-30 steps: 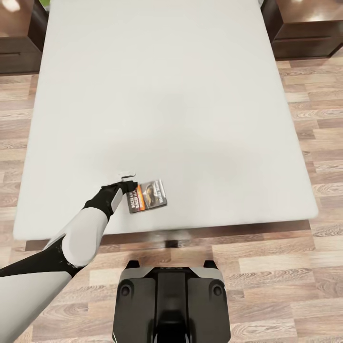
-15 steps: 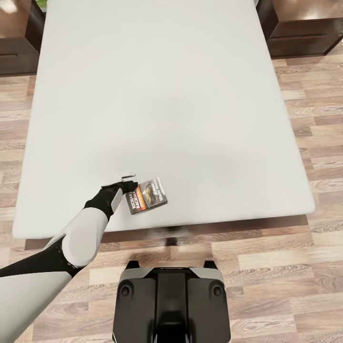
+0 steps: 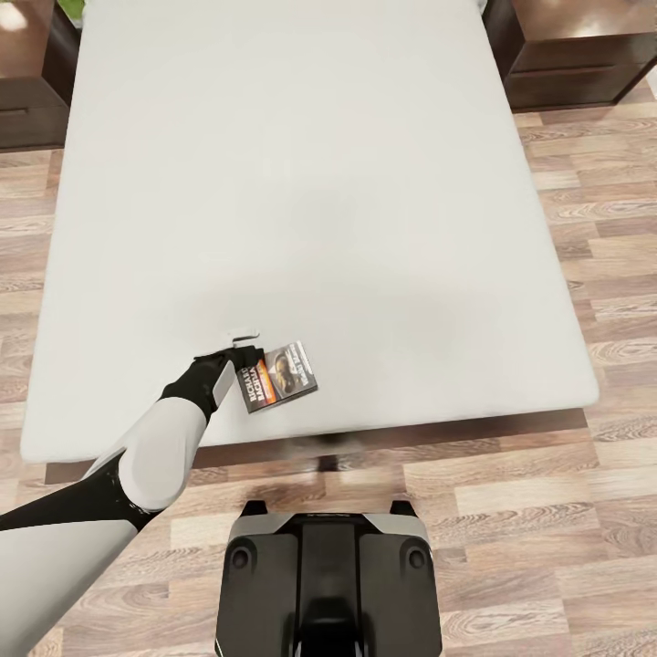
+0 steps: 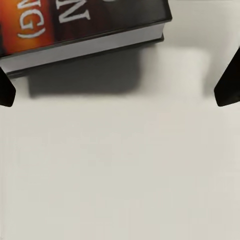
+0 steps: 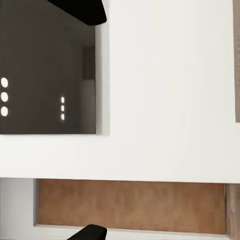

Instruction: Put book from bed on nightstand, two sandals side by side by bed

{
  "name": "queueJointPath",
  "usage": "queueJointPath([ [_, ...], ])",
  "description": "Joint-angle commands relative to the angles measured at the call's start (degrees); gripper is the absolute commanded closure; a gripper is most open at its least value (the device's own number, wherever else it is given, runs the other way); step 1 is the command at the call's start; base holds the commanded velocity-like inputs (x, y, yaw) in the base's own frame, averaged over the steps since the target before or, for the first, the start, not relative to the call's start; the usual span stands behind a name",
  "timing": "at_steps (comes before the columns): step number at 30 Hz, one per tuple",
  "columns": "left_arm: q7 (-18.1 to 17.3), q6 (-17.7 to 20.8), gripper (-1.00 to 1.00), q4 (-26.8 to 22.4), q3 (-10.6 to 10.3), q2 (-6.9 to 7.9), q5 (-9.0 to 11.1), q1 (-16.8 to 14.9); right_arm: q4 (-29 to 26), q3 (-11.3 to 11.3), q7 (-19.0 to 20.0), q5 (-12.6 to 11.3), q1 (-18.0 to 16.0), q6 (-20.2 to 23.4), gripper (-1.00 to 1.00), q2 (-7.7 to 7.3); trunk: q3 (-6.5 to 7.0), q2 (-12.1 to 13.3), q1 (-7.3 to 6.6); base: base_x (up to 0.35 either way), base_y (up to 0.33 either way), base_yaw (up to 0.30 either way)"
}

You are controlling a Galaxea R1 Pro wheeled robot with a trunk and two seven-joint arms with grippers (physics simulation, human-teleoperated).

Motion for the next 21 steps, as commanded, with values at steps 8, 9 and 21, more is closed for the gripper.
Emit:
queueJointPath([
  [8, 0.2, -0.6, -1.00, -0.3, 0.2, -0.01, -0.2, 0.0, -0.1, -0.5, 0.2, 0.6, 0.0, -1.1, -1.00, -0.03, 0.12, -0.1, 0.04, 0.000, 0.000, -0.049],
  [9, 0.2, -0.6, -1.00, -0.3, 0.2, -0.01, -0.2, 0.0, -0.1, -0.5, 0.2, 0.6, 0.0, -1.1, -1.00, -0.03, 0.17, -0.1, 0.04, 0.000, 0.000, -0.114],
  [21, 0.1, -2.0, -1.00, -0.5, 0.2, -0.04, -0.2, 0.0, -0.1, -0.5, 0.2, 0.6, 0.0, -1.3, -1.00, -0.01, 0.49, -0.1, 0.04, 0.000, 0.000, -0.059],
])
